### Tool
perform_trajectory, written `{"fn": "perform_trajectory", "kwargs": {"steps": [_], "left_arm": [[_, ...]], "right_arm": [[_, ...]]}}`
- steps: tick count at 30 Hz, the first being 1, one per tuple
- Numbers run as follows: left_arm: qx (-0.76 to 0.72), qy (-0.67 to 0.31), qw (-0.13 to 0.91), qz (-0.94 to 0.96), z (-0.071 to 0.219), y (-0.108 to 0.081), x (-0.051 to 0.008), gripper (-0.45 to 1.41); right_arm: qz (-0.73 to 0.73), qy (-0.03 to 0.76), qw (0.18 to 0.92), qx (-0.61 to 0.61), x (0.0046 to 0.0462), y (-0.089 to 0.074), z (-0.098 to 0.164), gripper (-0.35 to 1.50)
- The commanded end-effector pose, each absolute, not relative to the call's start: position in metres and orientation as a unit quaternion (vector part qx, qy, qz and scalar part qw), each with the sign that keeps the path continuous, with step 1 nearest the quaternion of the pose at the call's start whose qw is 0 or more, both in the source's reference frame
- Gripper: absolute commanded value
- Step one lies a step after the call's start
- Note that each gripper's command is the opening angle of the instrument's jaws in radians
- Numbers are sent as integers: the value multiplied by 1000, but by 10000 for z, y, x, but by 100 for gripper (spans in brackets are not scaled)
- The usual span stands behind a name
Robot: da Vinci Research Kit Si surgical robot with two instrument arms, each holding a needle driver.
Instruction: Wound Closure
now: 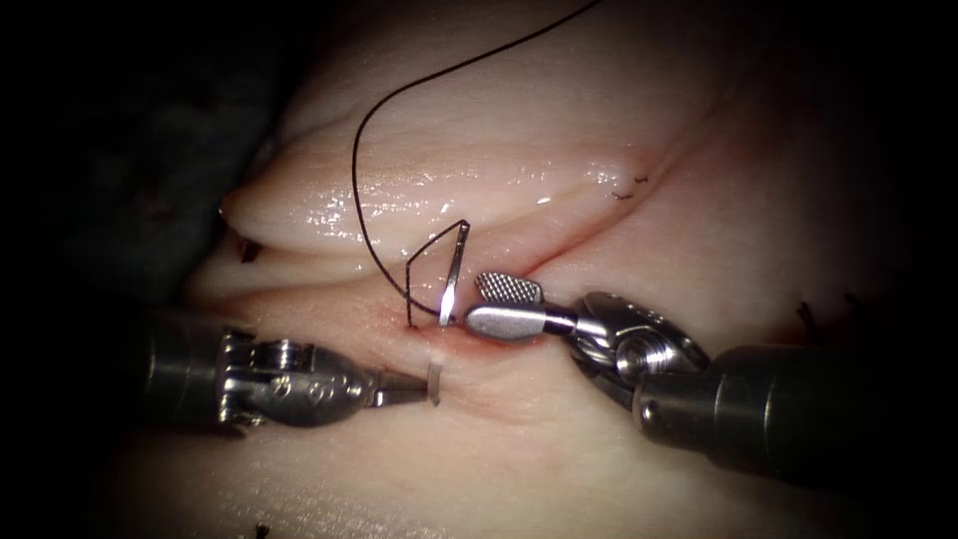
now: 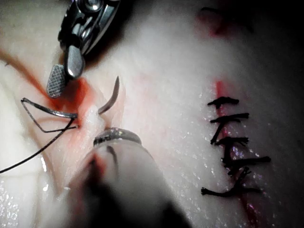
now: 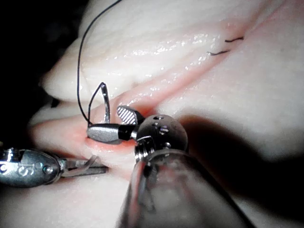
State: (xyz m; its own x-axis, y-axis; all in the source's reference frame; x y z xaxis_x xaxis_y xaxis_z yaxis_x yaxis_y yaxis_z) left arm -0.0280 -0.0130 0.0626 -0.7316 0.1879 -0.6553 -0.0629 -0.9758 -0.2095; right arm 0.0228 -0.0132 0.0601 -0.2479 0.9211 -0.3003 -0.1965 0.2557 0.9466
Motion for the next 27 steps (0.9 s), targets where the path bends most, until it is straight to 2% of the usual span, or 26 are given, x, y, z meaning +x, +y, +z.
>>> {"fn": "perform_trajectory", "kwargs": {"steps": [1, 4, 9, 15, 27], "left_arm": [[-365, -88, 65, 924, 629, -135, -285, -25], [-376, -85, 56, 921, 623, -136, -285, -18], [-406, -85, 46, 909, 609, -141, -285, 5], [-428, -77, 53, 899, 594, -138, -284, 21], [-446, -66, 56, 891, 579, -127, -288, 26]], "right_arm": [[526, 590, 529, 308, 230, -132, 604, 148], [523, 593, 529, 306, 228, -130, 603, 148], [522, 594, 531, 304, 228, -131, 603, 147], [521, 595, 532, 303, 227, -132, 604, 143], [519, 596, 532, 304, 227, -133, 605, 140]]}}
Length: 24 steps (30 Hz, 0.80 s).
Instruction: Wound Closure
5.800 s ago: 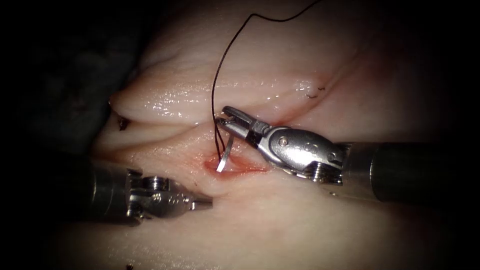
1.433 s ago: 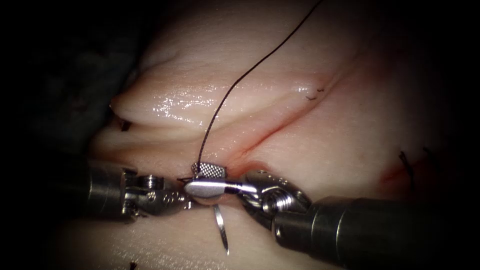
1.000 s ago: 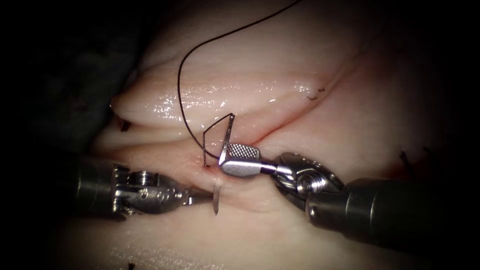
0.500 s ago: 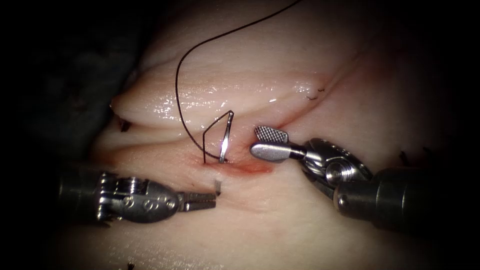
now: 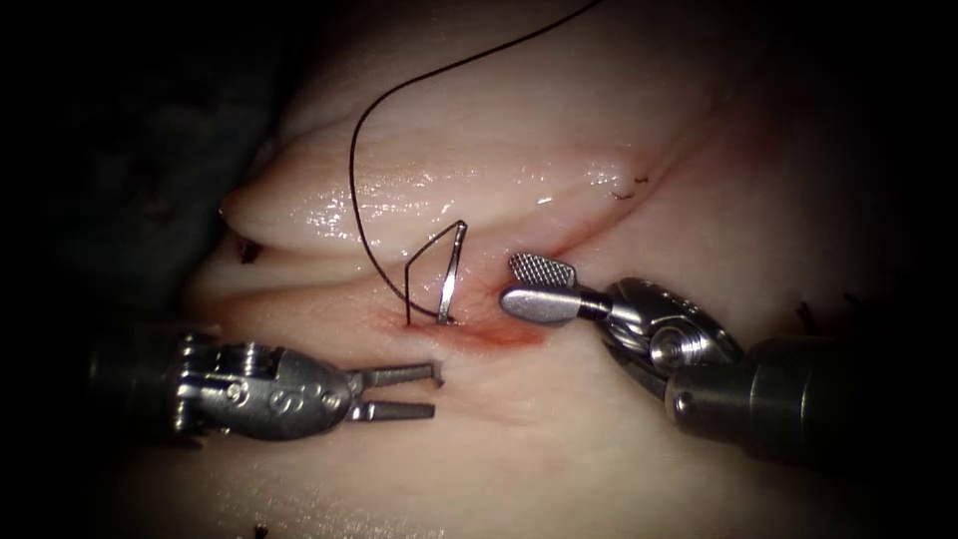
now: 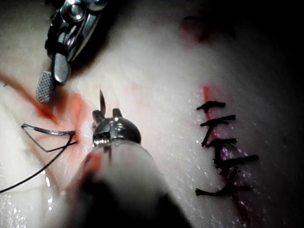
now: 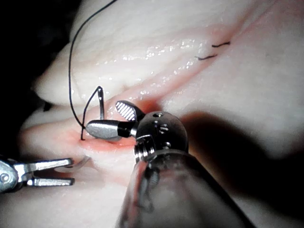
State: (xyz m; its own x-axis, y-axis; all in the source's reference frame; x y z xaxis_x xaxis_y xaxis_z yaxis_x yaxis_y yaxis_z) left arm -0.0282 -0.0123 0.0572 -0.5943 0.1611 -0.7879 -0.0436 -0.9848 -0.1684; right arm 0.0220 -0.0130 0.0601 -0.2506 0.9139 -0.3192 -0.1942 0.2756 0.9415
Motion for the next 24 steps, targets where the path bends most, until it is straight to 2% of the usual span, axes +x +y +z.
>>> {"fn": "perform_trajectory", "kwargs": {"steps": [1, 14, 16, 18, 19, 20, 24], "left_arm": [[-446, -66, 56, 891, 579, -126, -289, 26], [-446, -60, 53, 892, 590, -113, -300, 26], [-447, -58, 52, 891, 594, -113, -301, 16], [-444, -59, 49, 892, 597, -114, -300, -15], [-447, -64, 46, 891, 598, -115, -300, -40], [-452, -73, 41, 888, 598, -116, -299, -45], [-472, -106, 51, 874, 591, -125, -299, -45]], "right_arm": [[519, 596, 532, 304, 228, -134, 606, 140], [511, 600, 533, 309, 232, -138, 607, 135], [511, 600, 533, 309, 232, -138, 607, 135], [511, 600, 533, 309, 232, -138, 607, 133], [511, 600, 533, 309, 232, -138, 607, 133], [511, 600, 533, 309, 232, -138, 607, 133], [511, 600, 533, 309, 233, -138, 607, 133]]}}
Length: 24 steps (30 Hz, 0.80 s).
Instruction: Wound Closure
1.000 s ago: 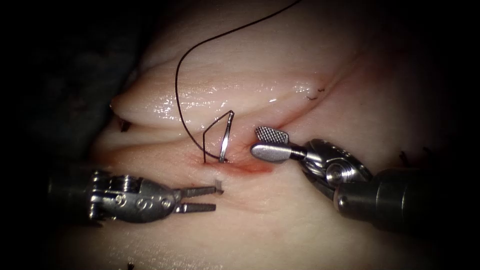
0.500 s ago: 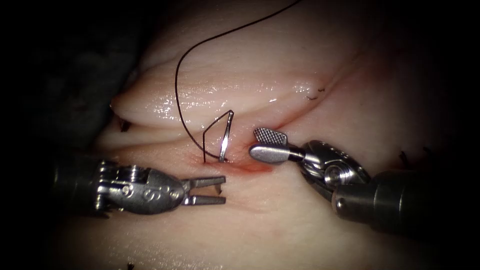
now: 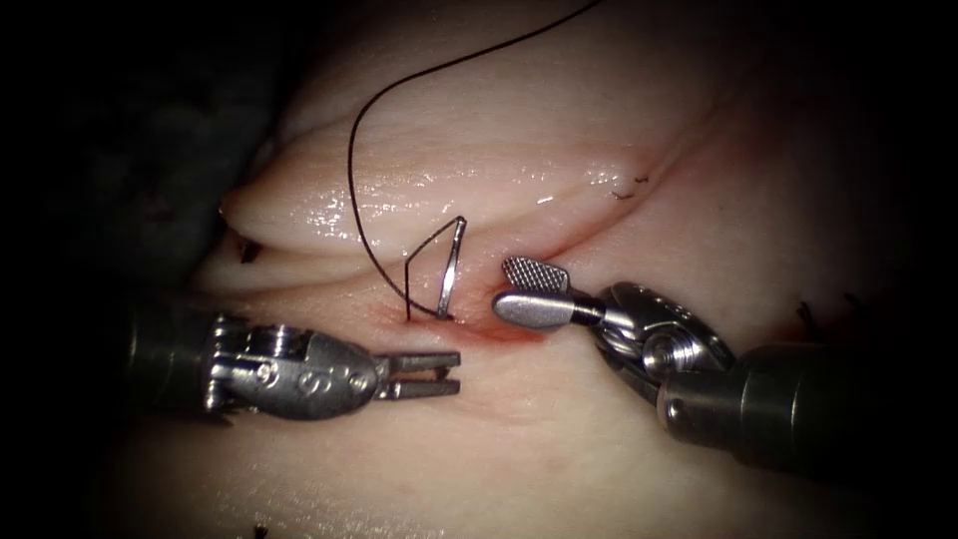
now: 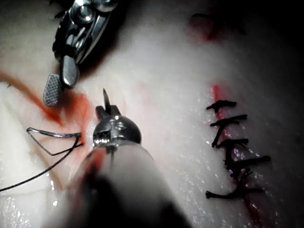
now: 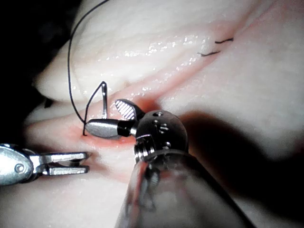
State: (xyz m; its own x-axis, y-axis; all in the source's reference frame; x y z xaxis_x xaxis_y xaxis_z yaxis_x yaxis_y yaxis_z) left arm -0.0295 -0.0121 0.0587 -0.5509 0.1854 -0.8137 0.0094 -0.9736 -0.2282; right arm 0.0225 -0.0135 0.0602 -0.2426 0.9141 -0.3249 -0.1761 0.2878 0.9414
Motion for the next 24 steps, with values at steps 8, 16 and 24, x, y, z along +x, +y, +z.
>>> {"fn": "perform_trajectory", "kwargs": {"steps": [8, 16, 24], "left_arm": [[-528, -202, 141, 813, 558, -147, -300, -45], [-535, -330, 263, 732, 521, -165, -290, -45], [-564, -393, 271, 674, 487, -192, -269, -45]], "right_arm": [[510, 600, 533, 310, 233, -139, 607, 131], [501, 600, 538, 316, 233, -143, 604, 115], [407, 604, 637, 253, 226, -147, 594, 63]]}}
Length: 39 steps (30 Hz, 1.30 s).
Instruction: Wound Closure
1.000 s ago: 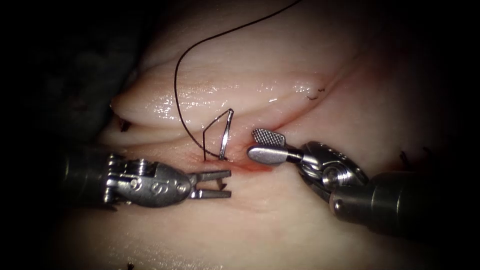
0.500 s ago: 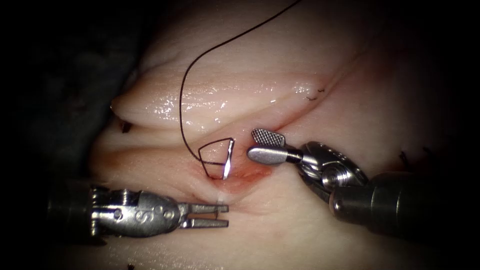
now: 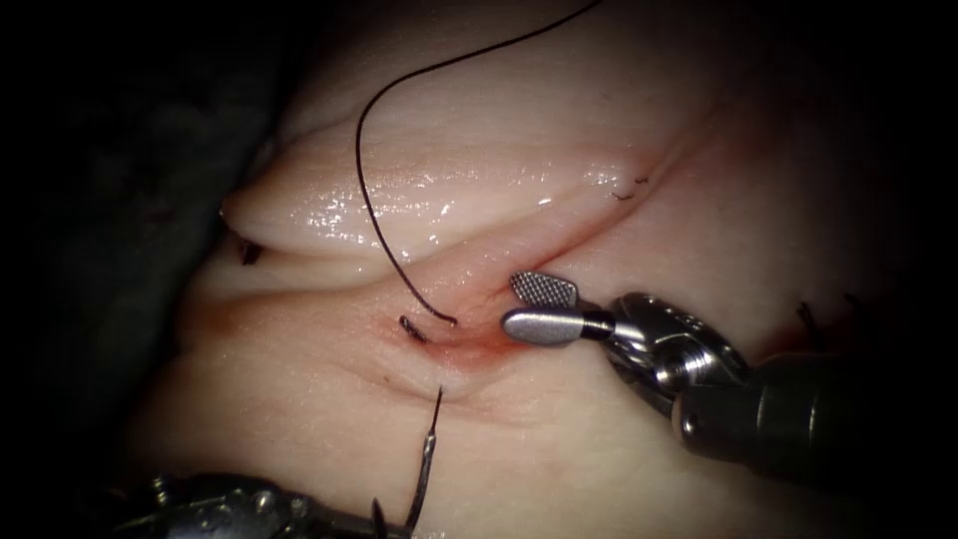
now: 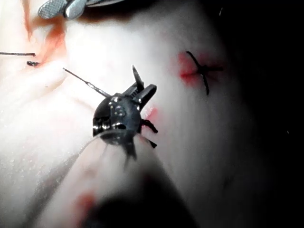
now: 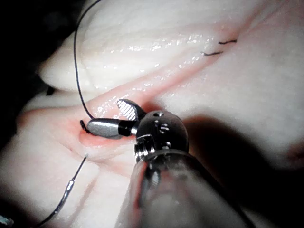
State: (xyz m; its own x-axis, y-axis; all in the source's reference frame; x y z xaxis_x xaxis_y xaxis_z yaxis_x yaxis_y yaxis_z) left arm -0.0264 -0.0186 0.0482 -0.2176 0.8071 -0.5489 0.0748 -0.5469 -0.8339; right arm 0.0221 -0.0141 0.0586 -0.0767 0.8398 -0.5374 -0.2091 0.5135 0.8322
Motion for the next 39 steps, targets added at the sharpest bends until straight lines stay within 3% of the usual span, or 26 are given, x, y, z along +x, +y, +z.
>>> {"fn": "perform_trajectory", "kwargs": {"steps": [1, 5, 21, 23, 25, 26, 29, 31, 33, 34, 35, 39], "left_arm": [[-572, -386, 256, 676, 483, -193, -268, -45], [-598, -339, 234, 688, 464, -191, -264, -45], [-641, -229, 176, 711, 372, -204, -237, -45], [-645, -217, 167, 713, 358, -207, -233, -45], [-647, -215, 167, 713, 354, -207, -232, -45], [-647, -210, 163, 715, 346, -208, -230, -45], [-648, -205, 161, 715, 339, -209, -229, -45], [-649, -201, 158, 716, 333, -210, -229, -45], [-650, -199, 157, 717, 330, -211, -229, -45], [-650, -197, 155, 717, 329, -211, -229, -45], [-651, -195, 154, 717, 328, -211, -230, -45], [-652, -192, 153, 717, 326, -211, -229, -45]], "right_arm": [[373, 607, 661, 237, 227, -147, 592, 59], [281, 605, 722, 185, 231, -153, 586, 79], [97, 624, 772, 80, 283, -201, 558, 93], [90, 622, 774, 75, 290, -204, 555, 74], [88, 622, 774, 73, 290, -204, 554, 68], [86, 623, 775, 72, 290, -203, 554, 54], [85, 623, 775, 70, 290, -202, 554, 42], [84, 622, 776, 67, 291, -202, 553, 17], [82, 621, 777, 65, 293, -202, 553, 9], [81, 620, 778, 65, 295, -203, 552, -3], [73, 615, 782, 61, 299, -204, 551, -28], [68, 596, 799, 51, 301, -206, 552, -35]]}}
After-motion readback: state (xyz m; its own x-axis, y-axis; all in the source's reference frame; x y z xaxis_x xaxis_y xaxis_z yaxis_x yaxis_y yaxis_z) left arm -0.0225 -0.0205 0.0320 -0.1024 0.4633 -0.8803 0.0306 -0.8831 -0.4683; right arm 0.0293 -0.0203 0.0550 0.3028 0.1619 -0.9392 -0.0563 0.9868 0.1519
